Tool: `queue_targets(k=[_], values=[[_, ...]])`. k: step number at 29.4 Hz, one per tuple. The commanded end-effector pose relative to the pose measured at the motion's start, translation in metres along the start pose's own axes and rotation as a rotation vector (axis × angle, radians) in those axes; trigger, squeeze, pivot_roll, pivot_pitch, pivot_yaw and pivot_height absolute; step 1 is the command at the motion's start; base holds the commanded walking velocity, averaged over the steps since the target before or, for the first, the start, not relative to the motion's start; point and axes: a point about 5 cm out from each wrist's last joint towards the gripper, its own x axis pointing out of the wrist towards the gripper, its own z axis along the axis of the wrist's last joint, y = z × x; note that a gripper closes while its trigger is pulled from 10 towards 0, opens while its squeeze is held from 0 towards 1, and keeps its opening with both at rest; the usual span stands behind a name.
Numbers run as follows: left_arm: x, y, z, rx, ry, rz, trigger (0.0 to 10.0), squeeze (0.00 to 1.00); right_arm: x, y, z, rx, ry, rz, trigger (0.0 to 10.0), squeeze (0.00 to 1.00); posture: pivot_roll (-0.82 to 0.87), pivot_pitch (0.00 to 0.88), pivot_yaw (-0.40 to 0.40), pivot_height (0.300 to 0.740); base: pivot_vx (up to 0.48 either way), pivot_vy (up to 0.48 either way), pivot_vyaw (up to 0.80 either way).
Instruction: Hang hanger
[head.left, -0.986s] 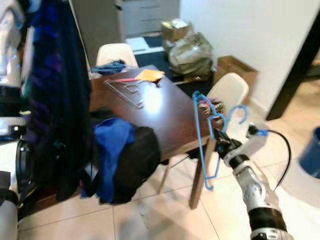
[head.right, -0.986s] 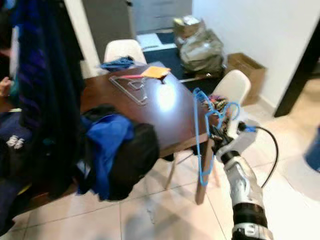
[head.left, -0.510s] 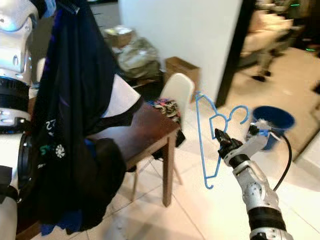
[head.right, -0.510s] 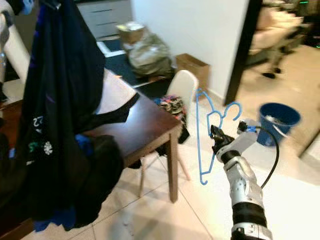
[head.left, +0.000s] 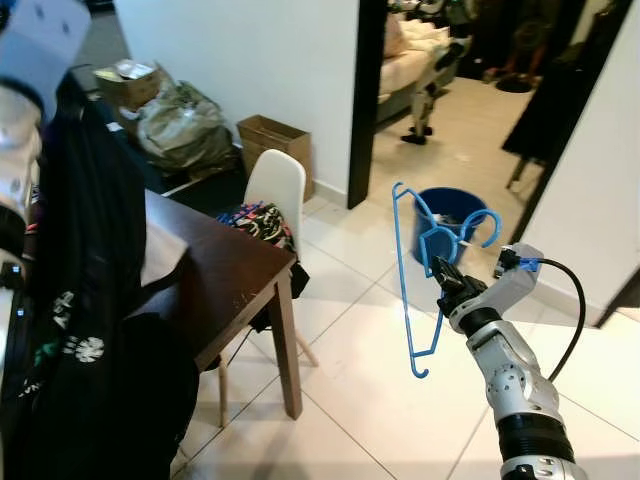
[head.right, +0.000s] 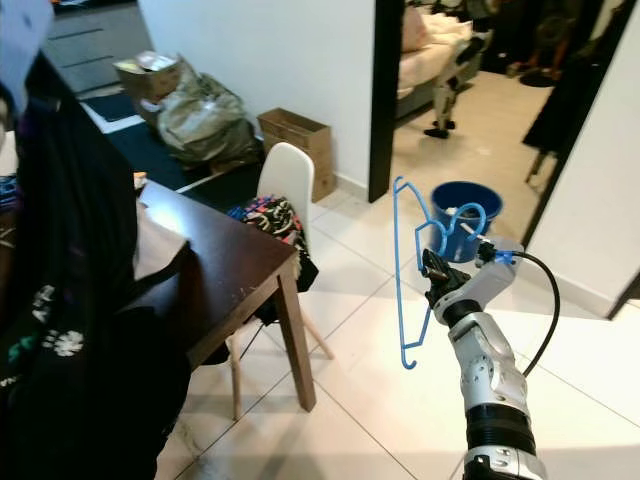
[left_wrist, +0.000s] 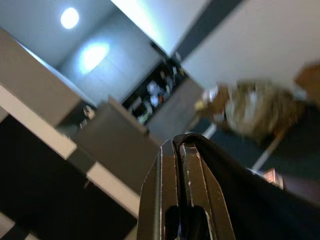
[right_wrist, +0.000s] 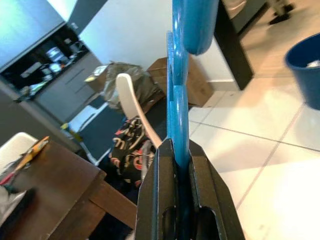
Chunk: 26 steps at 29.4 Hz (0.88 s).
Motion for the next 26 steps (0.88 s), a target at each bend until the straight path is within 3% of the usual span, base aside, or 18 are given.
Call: queue_targets(k=[1, 2, 3, 4, 8, 9, 13, 15, 16, 19, 20, 21, 22, 23, 25, 26], values=[[-0.002, 0.007, -0.010, 0.061, 0.024, 0.020, 0.1, 0.00, 0.000, 0.002, -0.001, 0.002, 0.003, 0.006, 10.0, 0.00, -0.02, 0.000, 0.045, 0.731, 0.000, 0.000, -0.80], [-0.002, 0.007, -0.010, 0.061, 0.024, 0.020, 0.1, 0.00, 0.000, 0.002, -0.001, 0.002, 0.003, 0.006, 10.0, 0.00, -0.02, 0.000, 0.045, 0.731, 0.000, 0.000, -0.80], [-0.008, -0.001, -0.024, 0.089, 0.065, 0.003, 0.7, 0.00, -0.001, 0.001, -0.001, 0.001, 0.004, 0.006, 10.0, 0.00, -0.02, 0.000, 0.045, 0.731, 0.000, 0.000, -0.79], [-0.013, -0.009, -0.036, 0.109, 0.099, -0.018, 3.1, 0.00, -0.001, 0.001, -0.001, 0.000, 0.005, 0.006, 10.0, 0.00, -0.02, 0.000, 0.046, 0.731, 0.000, 0.000, -0.79], [-0.017, -0.015, -0.044, 0.124, 0.118, -0.033, 3.1, 0.00, -0.001, 0.000, -0.001, 0.000, 0.006, 0.006, 10.0, 0.00, -0.02, 0.000, 0.046, 0.731, 0.000, 0.000, -0.79], [-0.021, -0.025, -0.046, 0.116, 0.107, -0.075, 10.0, 1.00, -0.002, 0.000, -0.001, 0.000, 0.007, 0.005, 10.0, 0.00, -0.02, 0.000, 0.046, 0.731, 0.000, 0.000, -0.79], [-0.022, -0.039, -0.038, 0.084, 0.037, -0.165, 10.0, 1.00, -0.002, 0.000, -0.001, 0.001, 0.007, 0.004, 10.0, 0.00, -0.02, 0.000, 0.049, 0.731, 0.000, 0.000, -0.79], [-0.020, -0.046, -0.015, 0.055, -0.094, -0.244, 10.0, 1.00, -0.003, 0.001, -0.001, 0.001, 0.009, 0.007, 10.0, 0.00, -0.02, 0.000, 0.053, 0.731, 0.000, 0.000, -0.79], [-0.021, -0.047, -0.005, 0.112, -0.161, -0.284, 10.0, 1.00, -0.003, 0.002, -0.001, 0.003, 0.008, 0.018, 10.0, 0.00, -0.02, 0.000, 0.053, 0.731, 0.000, 0.000, -0.80], [-0.021, -0.047, -0.005, 0.112, -0.161, -0.284, 10.0, 1.00, -0.003, 0.002, -0.001, 0.003, 0.008, 0.018, 10.0, 0.00, -0.02, 0.000, 0.053, 0.731, 0.000, 0.000, -0.80], [-0.022, -0.048, 0.002, 0.156, -0.203, -0.310, 10.0, 1.00, -0.003, 0.003, -0.001, -0.008, 0.011, 0.026, 10.0, 0.00, -0.02, 0.000, 0.053, 0.731, 0.000, 0.000, 0.00], [-0.022, -0.048, 0.002, 0.156, -0.203, -0.310, 10.0, 1.00, -0.003, 0.003, -0.001, -0.008, 0.011, 0.026, 10.0, 0.00, -0.02, 0.000, 0.053, 0.731, 0.000, 0.000, 0.00], [-0.023, -0.044, -0.002, 0.232, -0.180, -0.335, 10.0, 1.00, -0.002, 0.006, -0.003, -0.022, 0.023, 0.043, 10.0, 0.00, -0.01, 0.000, 0.053, 0.731, 0.000, 0.000, 0.00], [-0.023, -0.044, -0.002, 0.232, -0.180, -0.335, 10.0, 1.00, -0.002, 0.006, -0.003, -0.022, 0.023, 0.043, 10.0, 0.00, -0.01, 0.000, 0.053, 0.731, 0.000, 0.000, 0.00], [-0.026, -0.037, -0.012, 0.282, -0.128, -0.351, 10.0, 1.00, -0.002, 0.008, -0.004, -0.035, 0.034, 0.058, 10.0, 0.00, -0.01, 0.000, 0.050, 0.731, 0.000, 0.000, 0.00], [-0.029, -0.028, -0.027, 0.327, -0.062, -0.349, 10.0, 1.00, -0.001, 0.011, -0.005, -0.044, 0.044, 0.068, 10.0, 0.00, 0.00, 0.000, 0.049, 0.731, 0.000, 0.000, 0.00]])
